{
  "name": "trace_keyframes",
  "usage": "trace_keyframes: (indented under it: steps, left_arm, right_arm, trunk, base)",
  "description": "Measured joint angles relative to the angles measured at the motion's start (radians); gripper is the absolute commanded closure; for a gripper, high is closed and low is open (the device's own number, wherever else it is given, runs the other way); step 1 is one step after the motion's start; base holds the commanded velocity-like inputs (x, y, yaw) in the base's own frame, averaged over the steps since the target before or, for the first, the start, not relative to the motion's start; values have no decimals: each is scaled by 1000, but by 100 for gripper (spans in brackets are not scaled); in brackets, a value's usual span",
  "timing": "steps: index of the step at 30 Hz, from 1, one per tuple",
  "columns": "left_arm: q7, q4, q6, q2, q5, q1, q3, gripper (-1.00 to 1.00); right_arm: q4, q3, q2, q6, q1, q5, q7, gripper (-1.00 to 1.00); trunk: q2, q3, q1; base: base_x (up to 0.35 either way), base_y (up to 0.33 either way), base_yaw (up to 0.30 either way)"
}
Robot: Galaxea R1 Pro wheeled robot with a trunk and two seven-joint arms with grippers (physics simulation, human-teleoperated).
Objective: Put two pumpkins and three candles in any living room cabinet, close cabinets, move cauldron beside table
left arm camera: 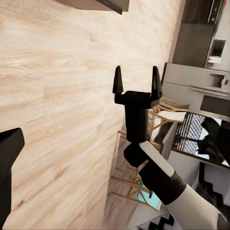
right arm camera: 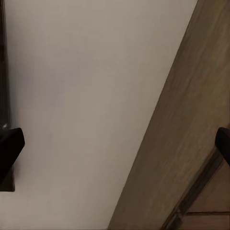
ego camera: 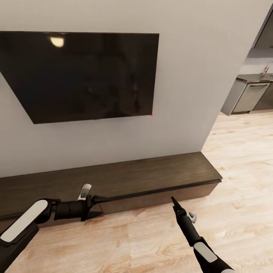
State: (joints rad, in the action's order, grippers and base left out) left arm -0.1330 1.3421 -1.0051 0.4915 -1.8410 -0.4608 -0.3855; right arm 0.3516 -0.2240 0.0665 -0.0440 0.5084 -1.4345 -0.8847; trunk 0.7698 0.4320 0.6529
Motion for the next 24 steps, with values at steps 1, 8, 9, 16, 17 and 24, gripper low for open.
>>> trace_keyframes:
  steps: [1,8,9,16,17,24]
  left_arm:
    - [0,0,0,1,-4,0,-1,-100]
    - [0,23,0,1,-57,0,-36,-100]
    - [1,25,1,1,-59,0,-39,-100]
    - [0,41,1,3,-96,0,-44,-100]
    - [0,41,1,2,-98,0,-44,-100]
    - [0,42,1,2,-104,0,-44,-100]
  right_arm:
    - [0,0,0,0,0,-1,0,-100]
    - [1,-1,0,1,0,-3,-1,-100]
    - [1,-1,0,1,0,-3,-1,-100]
    - [-1,-1,-1,0,0,-12,-1,-100]
    - [-1,-1,-1,0,0,-16,-1,-100]
    - [-3,-1,-3,-2,0,-24,1,-100]
  trunk:
    - [7,3,4]
    - [56,25,31]
    - [63,28,35]
    - [112,50,61]
    - [119,53,65]
    - [168,75,92]
  base:
    - [0,0,0]
    - [0,0,0]
    - [0,0,0]
    - [0,0,0]
    - [0,0,0]
    - [0,0,0]
